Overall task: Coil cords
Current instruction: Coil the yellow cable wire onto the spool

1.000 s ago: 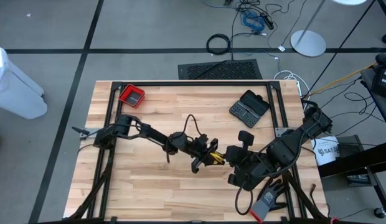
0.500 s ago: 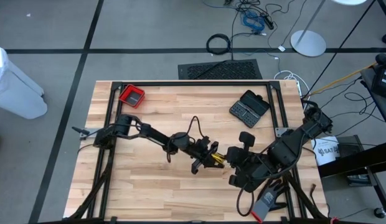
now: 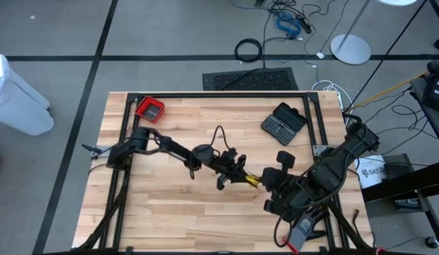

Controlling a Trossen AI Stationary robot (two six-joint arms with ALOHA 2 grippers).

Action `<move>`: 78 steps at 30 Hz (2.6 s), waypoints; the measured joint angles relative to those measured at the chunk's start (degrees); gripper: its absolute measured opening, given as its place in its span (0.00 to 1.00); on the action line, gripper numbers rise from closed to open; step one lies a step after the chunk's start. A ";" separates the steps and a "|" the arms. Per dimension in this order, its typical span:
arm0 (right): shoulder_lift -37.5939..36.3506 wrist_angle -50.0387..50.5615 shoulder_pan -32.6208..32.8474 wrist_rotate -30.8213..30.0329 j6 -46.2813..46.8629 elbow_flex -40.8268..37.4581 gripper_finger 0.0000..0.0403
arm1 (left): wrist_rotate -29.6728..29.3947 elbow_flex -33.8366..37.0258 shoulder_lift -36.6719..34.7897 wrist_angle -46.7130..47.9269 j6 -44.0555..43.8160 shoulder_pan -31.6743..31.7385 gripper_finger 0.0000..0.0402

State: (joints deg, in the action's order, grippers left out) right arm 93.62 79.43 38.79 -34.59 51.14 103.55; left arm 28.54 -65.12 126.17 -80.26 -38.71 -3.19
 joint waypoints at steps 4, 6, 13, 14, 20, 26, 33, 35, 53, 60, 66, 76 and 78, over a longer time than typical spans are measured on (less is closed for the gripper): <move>-0.02 0.70 -0.02 0.02 0.77 0.00 0.00 | 1.65 0.00 -0.75 0.35 0.01 0.80 0.01; 0.00 0.77 -0.04 0.05 0.96 0.00 0.00 | 2.70 0.00 -0.75 0.42 -0.03 1.21 0.01; 0.00 0.91 -0.10 1.16 2.24 0.00 0.00 | 4.43 0.00 -0.77 1.16 -0.03 2.62 0.02; 0.00 0.91 -0.09 1.17 2.24 0.00 0.00 | 4.47 -0.02 -0.77 0.98 -0.05 2.68 0.02; 0.00 0.94 -0.04 1.40 2.20 0.00 0.00 | 7.37 -0.02 -0.77 1.26 -1.46 2.68 0.02; 0.00 1.65 -0.04 0.66 2.21 0.00 0.00 | 6.92 -0.02 -0.77 1.54 1.62 2.50 0.10; 0.00 1.70 0.00 0.59 2.22 0.00 0.00 | 4.76 0.00 -0.77 3.60 2.66 2.61 0.30; 0.00 1.67 0.00 0.49 2.20 0.00 0.00 | 4.76 0.00 -0.77 3.91 3.11 2.69 0.33; 0.00 2.40 -0.02 -0.11 1.73 0.00 0.00 | 14.27 0.38 -1.41 0.61 -8.22 6.07 0.33; 0.00 2.79 -0.02 -0.15 1.69 0.00 0.00 | 13.14 4.81 -7.17 -0.60 -4.89 9.58 0.33; 0.00 2.77 -0.04 -0.04 0.51 0.00 0.00 | 10.81 5.84 -14.80 0.26 -1.33 12.62 0.33; 0.00 2.66 -1.60 -6.12 -6.15 0.00 0.00 | 11.69 5.82 -35.27 38.17 22.65 10.48 0.33; 0.00 2.64 -2.26 -7.77 -7.31 0.00 0.00 | 7.88 5.08 -39.96 50.64 31.69 8.93 0.34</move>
State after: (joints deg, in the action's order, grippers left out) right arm 93.62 82.06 36.53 -42.36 43.83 103.55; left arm 36.42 -60.04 86.21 -29.63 -7.02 5.74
